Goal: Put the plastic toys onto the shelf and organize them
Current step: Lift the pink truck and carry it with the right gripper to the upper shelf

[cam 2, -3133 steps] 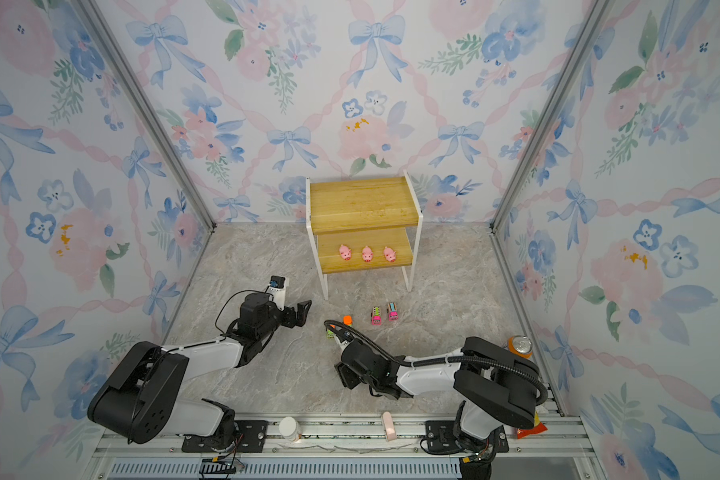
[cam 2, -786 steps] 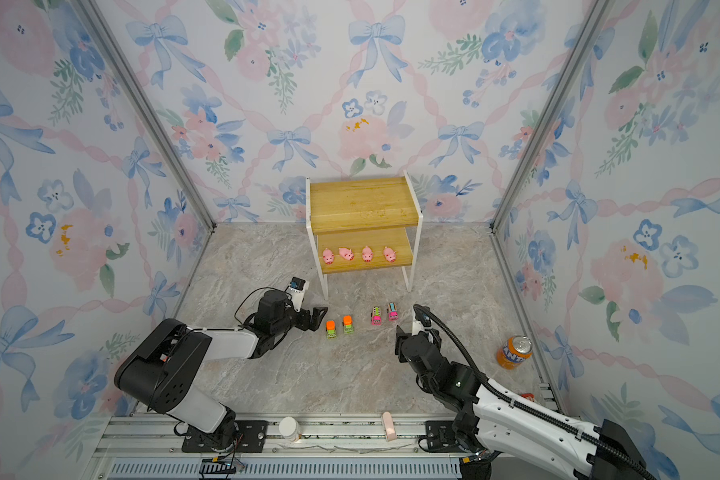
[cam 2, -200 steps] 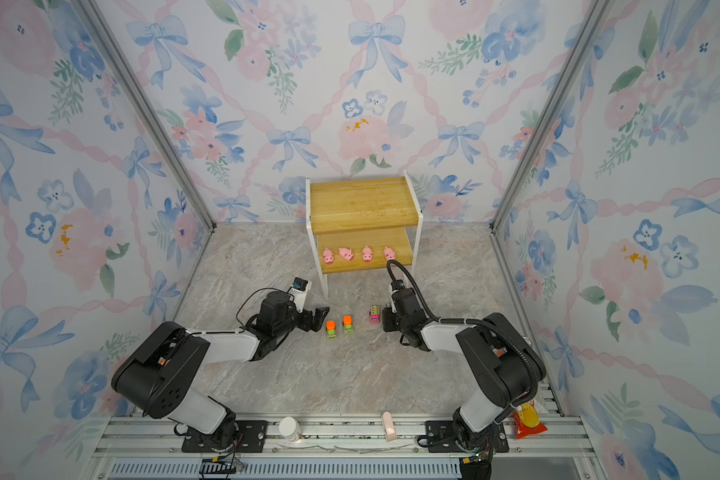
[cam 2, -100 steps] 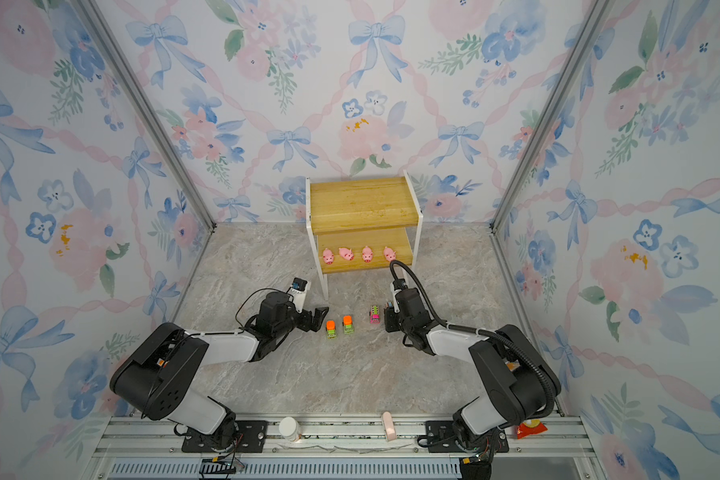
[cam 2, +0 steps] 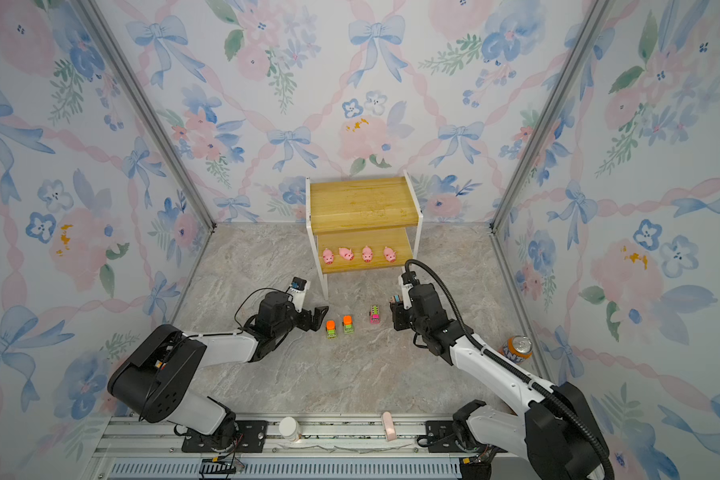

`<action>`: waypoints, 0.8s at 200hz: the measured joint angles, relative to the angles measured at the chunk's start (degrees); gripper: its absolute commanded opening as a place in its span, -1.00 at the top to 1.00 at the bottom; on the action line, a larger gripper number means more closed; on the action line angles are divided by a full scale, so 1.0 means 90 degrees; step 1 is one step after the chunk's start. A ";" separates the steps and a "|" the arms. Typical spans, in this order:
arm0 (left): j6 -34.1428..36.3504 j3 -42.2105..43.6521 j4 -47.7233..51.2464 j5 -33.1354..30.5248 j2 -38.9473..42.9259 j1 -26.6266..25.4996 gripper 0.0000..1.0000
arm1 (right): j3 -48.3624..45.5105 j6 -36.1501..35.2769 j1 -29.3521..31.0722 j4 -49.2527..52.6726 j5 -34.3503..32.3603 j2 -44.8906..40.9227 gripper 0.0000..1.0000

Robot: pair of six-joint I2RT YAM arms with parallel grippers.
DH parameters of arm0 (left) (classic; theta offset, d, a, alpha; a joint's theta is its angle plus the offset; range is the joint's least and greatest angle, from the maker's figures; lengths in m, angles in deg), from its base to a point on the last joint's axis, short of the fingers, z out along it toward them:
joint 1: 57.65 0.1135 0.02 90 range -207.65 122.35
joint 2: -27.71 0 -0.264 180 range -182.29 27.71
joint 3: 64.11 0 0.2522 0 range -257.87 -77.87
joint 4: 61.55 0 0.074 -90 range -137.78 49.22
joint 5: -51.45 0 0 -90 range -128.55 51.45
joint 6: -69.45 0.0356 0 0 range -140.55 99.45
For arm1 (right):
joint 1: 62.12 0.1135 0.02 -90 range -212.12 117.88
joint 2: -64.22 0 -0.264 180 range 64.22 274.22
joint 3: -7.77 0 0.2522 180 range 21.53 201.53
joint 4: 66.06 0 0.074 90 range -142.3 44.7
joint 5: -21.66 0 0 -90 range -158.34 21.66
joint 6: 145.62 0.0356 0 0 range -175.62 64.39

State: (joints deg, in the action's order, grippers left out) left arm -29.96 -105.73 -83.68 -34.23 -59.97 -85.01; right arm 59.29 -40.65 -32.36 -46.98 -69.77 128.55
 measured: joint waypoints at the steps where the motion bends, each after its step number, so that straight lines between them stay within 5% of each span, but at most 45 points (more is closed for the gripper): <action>1: 0.0000 0.0000 0.0000 0.0000 0.0000 -0.0002 -0.96 | 0.0012 -0.0002 0.0000 0.0019 0.0002 -0.0019 0.52; 61: 0.0002 0.0000 0.0000 0.0000 0.0000 0.0000 -0.96 | 0.2045 -0.0206 0.0313 0.2021 -0.0107 -0.0423 0.55; 160: -0.0005 0.0015 0.0002 0.0124 0.0274 -0.0002 -0.96 | 0.7448 -0.0546 -0.0529 0.4248 -0.0347 0.1600 0.46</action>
State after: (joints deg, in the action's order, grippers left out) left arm -30.00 -105.60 -83.66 -33.12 -57.50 -85.03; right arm 126.32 -45.57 -37.12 -8.75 -72.90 142.96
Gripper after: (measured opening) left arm 0.979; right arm 0.280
